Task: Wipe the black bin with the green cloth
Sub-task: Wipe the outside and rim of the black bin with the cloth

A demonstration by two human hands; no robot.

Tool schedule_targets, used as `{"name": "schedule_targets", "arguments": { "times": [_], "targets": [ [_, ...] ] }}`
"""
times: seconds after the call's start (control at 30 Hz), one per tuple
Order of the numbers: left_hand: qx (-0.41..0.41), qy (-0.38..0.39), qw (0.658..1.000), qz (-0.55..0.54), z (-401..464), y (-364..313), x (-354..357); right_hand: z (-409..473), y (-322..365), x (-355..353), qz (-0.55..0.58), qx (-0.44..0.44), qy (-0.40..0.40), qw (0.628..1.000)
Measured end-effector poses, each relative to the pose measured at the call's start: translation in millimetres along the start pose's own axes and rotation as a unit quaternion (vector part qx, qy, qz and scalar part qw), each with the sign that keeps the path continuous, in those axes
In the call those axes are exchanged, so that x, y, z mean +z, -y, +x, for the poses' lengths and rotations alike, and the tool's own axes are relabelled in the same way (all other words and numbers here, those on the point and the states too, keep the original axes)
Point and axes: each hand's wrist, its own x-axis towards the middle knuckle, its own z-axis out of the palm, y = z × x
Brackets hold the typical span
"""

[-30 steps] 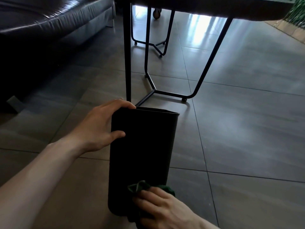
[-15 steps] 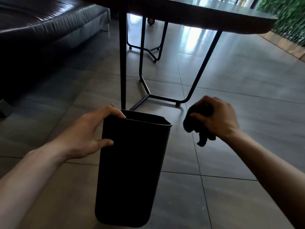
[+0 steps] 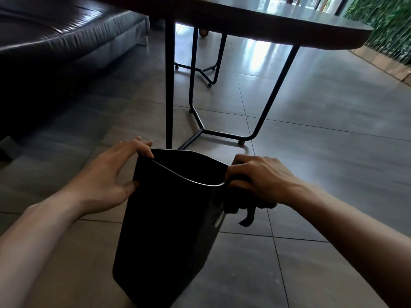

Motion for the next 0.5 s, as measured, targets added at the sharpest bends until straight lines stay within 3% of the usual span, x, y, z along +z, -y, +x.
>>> {"name": "schedule_targets", "arguments": {
  "times": [0.13,0.27,0.5],
  "targets": [
    [0.053,-0.063,0.996,-0.037,4.3,-24.8,7.4,-0.3,14.5,-18.4,-0.016,0.005,-0.014,1.000],
    [0.123,-0.009,0.992,-0.032,6.1,-55.4,33.5,8.2,26.2,-30.2,-0.042,0.022,0.011,0.999],
    [0.127,0.022,0.990,0.059,8.0,-46.0,59.3,22.6,37.3,-33.6,-0.060,0.053,0.071,0.994]
  ]
}}
